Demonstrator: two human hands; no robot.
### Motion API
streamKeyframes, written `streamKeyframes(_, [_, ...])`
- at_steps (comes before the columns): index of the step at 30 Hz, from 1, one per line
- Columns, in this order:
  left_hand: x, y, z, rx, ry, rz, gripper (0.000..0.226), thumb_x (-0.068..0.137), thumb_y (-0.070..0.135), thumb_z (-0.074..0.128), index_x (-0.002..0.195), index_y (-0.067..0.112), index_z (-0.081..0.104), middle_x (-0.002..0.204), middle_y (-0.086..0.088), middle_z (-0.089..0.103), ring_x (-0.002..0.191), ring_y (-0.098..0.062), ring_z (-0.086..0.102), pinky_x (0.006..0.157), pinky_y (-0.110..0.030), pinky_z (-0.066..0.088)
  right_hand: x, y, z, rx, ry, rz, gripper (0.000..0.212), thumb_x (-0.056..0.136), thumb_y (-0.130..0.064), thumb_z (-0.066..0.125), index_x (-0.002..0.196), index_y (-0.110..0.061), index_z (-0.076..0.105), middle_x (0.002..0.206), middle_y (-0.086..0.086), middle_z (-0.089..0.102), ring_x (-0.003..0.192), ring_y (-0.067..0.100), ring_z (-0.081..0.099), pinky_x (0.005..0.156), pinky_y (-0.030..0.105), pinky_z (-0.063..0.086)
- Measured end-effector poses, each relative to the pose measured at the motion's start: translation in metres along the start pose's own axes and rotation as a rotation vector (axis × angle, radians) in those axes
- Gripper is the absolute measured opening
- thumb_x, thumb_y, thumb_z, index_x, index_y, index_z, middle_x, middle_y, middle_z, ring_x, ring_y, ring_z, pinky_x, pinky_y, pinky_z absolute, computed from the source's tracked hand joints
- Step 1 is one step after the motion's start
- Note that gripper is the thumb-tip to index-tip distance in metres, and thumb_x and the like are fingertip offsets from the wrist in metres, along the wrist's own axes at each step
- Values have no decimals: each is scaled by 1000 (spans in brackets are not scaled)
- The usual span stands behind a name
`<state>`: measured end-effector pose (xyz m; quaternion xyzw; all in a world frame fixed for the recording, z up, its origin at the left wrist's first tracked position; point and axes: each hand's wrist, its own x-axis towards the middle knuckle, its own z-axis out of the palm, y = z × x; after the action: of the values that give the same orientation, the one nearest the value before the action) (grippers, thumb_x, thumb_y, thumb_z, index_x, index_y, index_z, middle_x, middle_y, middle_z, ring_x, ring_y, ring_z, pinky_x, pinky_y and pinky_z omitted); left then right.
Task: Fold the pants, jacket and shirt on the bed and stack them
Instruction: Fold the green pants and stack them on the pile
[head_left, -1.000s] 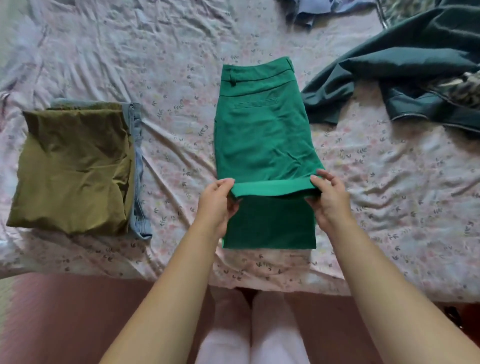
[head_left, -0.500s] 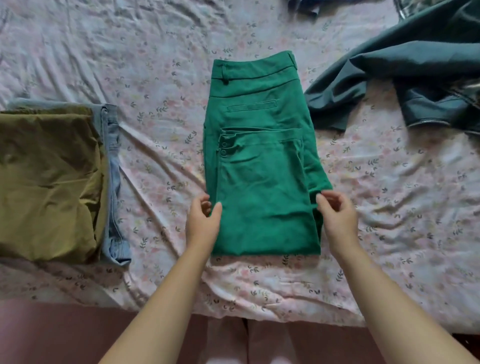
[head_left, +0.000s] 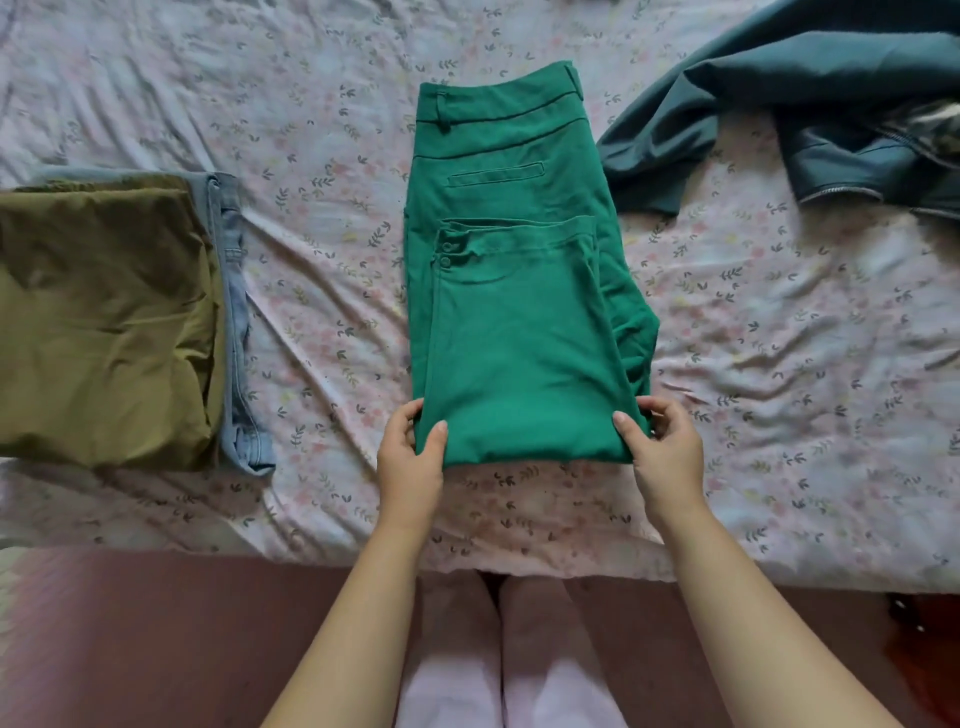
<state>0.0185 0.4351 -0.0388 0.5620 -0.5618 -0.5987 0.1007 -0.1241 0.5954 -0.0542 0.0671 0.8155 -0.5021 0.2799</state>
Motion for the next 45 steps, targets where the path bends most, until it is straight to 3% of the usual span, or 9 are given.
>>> streamKeyframes(8, [-106, -19, -42, -82, -23, -187, 22, 89, 1, 54, 104, 17, 54, 96, -6, 65, 86, -14, 63, 73, -19, 54, -112, 23, -53, 78, -4, 170, 22, 82, -4, 65, 85, -23, 55, 88, 10, 57, 80, 18, 55, 68, 22, 48])
streamKeyframes(14, [-147, -25, -59, -15, 1, -243, 26, 89, 3, 56, 95, 28, 56, 109, -18, 64, 102, -29, 62, 92, -47, 49, -155, 28, -69, 79, 30, 282, 22, 80, -5, 67, 84, -25, 58, 94, 23, 57, 86, 23, 53, 79, 38, 48])
streamKeyframes(18, [-120, -5, -48, -23, 55, -217, 26, 90, 9, 55, 102, 32, 53, 112, -15, 62, 99, -27, 61, 87, -44, 50, -121, -2, -56, 153, 35, 256, 16, 84, -3, 63, 82, -18, 59, 78, 6, 54, 68, 7, 54, 60, 13, 46])
streamKeyframes(21, [-82, 19, -33, -49, 95, -182, 18, 91, 13, 53, 103, 26, 55, 110, -10, 60, 90, -22, 60, 76, -36, 51, -71, -28, -40, 222, 11, 310, 9, 84, -7, 63, 80, -15, 61, 86, 11, 59, 79, 20, 58, 69, 27, 52])
streamKeyframes(25, [-27, 57, -9, -163, 92, -262, 10, 94, 16, 49, 97, 18, 58, 87, 0, 58, 65, -10, 55, 55, -21, 45, -3, -64, -15, 225, 4, 303, 1, 86, -10, 61, 87, -10, 60, 83, 4, 59, 74, 13, 57, 49, 16, 52])
streamKeyframes(33, [76, 94, 20, -349, 60, -300, 12, 94, 17, 48, 85, 17, 56, 82, 1, 60, 69, -9, 59, 64, -23, 44, 93, -107, 30, 291, -4, 261, 14, 88, -5, 58, 75, -10, 54, 82, 5, 57, 75, 15, 57, 52, 17, 54])
streamKeyframes(37, [102, 92, 24, -360, 23, -262, 25, 96, 9, 40, 120, 7, 50, 98, -3, 63, 84, -9, 63, 69, -21, 42, 113, -107, 40, 448, -18, 314, 6, 90, 0, 52, 87, -3, 55, 82, 9, 59, 58, 10, 65, 50, 16, 53])
streamKeyframes(41, [109, 78, 20, -197, -51, -130, 50, 96, 6, 41, 143, 15, 27, 112, -2, 59, 92, -12, 62, 70, -22, 45, 115, -99, 40, 313, -66, 174, 25, 90, 0, 52, 115, -2, 52, 91, 8, 63, 69, 8, 66, 62, 12, 52])
streamKeyframes(45, [99, 49, 15, 513, 44, 420, 47, 92, 14, 45, 138, 14, 33, 118, -6, 53, 104, -16, 52, 88, -26, 43, 90, -74, 32, -401, 36, -439, 36, 90, -13, 50, 125, -6, 47, 119, 11, 55, 109, 21, 52, 96, 26, 42])
